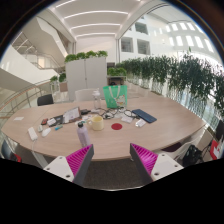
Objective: Pour water
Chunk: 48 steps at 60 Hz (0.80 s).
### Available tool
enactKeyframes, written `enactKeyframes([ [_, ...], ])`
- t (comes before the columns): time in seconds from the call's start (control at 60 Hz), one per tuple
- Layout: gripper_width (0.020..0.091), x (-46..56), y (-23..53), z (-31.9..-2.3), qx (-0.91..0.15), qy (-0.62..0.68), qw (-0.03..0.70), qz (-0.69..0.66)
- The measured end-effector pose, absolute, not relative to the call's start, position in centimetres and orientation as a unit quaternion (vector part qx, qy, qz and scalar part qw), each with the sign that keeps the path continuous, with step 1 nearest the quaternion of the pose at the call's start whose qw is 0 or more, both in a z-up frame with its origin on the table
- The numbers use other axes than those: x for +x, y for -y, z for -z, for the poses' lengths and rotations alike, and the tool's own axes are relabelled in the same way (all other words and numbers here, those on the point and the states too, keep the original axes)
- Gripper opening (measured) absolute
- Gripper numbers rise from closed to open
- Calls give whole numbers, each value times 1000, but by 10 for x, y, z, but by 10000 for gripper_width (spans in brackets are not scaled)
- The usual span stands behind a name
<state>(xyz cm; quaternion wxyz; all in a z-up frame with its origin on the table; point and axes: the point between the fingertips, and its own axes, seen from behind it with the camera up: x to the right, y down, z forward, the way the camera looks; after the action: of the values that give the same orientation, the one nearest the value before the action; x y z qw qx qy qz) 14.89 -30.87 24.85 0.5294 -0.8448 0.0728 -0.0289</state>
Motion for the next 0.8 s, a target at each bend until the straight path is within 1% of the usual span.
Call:
enactKeyframes([
  [0.1, 828, 132, 306, -241, -840, -73, 537, 22],
  [0.167, 832, 108, 309, -231, -828, -76, 556, 20],
  [0.233, 828, 89, 299, -216, -816, -70, 573, 19],
  [0.317, 828, 61, 277, -188, -802, -46, 595, 20],
  [0.45, 829, 18, 206, -137, -789, -16, 614, 21],
  [0.483, 828, 14, 182, -119, -785, -13, 619, 15],
  [0.55, 830, 2, 138, -102, -784, -18, 621, 15],
  [0.567, 829, 4, 124, -93, -782, -19, 623, 13],
  [0.6, 829, 0, 102, -90, -778, -24, 628, 15],
  [0.667, 830, 6, 63, -72, -780, -31, 625, 23],
  [0.75, 834, 17, 20, -64, -779, -44, 624, 34],
  [0.8, 816, 13, 2, -59, -782, -43, 621, 25],
])
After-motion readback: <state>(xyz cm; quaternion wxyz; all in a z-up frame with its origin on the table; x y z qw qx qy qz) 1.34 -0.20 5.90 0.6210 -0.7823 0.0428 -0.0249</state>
